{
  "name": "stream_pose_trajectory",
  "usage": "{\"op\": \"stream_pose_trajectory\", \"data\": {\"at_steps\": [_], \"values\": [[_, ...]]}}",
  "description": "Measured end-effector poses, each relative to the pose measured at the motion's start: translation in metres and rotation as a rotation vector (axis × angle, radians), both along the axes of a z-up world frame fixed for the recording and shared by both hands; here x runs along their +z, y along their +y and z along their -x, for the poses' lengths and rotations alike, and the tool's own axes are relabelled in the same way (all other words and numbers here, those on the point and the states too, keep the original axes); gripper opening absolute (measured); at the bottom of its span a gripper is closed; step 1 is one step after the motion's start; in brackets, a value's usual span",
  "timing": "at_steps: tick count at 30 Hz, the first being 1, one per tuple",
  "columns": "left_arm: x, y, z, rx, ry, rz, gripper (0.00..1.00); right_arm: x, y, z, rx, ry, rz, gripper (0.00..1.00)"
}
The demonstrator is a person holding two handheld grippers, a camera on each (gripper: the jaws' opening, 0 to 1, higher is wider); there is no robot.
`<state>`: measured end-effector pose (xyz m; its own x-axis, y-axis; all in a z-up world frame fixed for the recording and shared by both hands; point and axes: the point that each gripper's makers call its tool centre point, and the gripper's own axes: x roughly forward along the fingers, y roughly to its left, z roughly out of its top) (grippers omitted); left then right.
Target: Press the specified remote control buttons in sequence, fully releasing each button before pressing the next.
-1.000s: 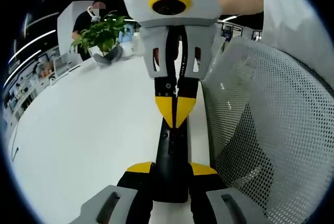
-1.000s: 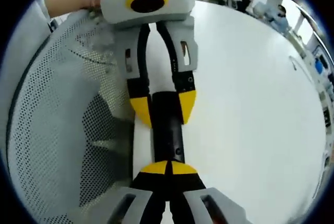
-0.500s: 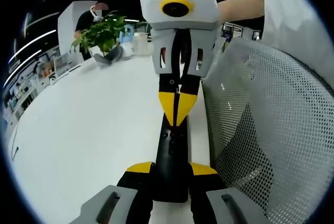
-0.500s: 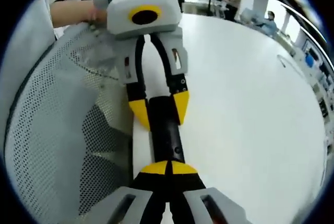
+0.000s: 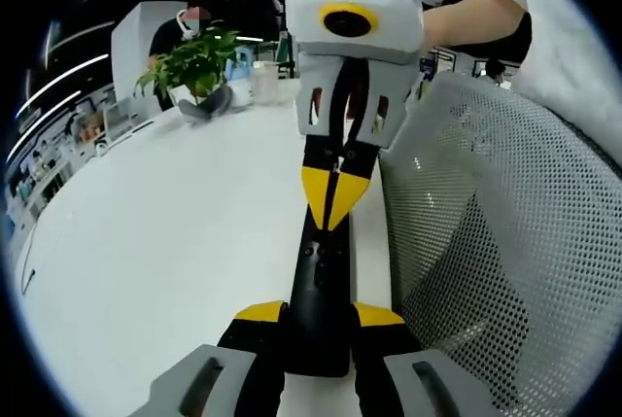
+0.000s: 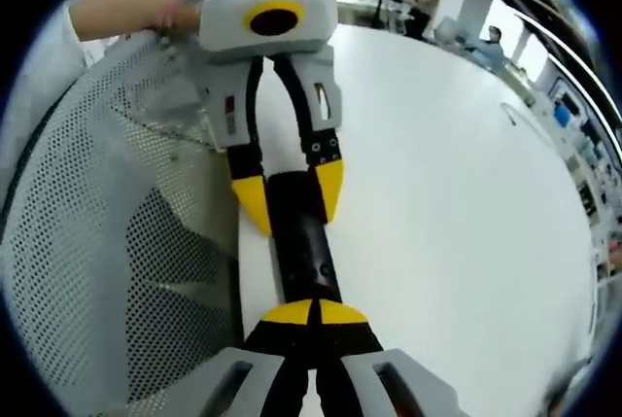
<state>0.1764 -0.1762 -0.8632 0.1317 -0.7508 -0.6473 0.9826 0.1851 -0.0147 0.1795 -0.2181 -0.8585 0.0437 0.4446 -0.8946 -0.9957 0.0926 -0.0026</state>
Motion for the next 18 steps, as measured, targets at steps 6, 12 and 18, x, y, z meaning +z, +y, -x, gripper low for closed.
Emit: {"op": "stream_pose_trajectory", "data": {"at_steps": [6, 12, 18], "values": [[0.0000, -0.0006, -0.0006, 0.001, -0.003, -0.001, 0.25, -0.0007, -0.0004, -0.0002, -0.004, 0.032, 0.025, 0.00], [0.0007, -0.0009, -0.0012, 0.018, 0.007, 0.009, 0.25, -0.0008, -0.0004, 0.0013, 0.037, -0.015, 0.064, 0.00], [0.0006, -0.0011, -0.0016, 0.008, -0.004, 0.000, 0.25, -0.0007, -0.0005, -0.0001, 0.016, -0.037, 0.093, 0.00]]}}
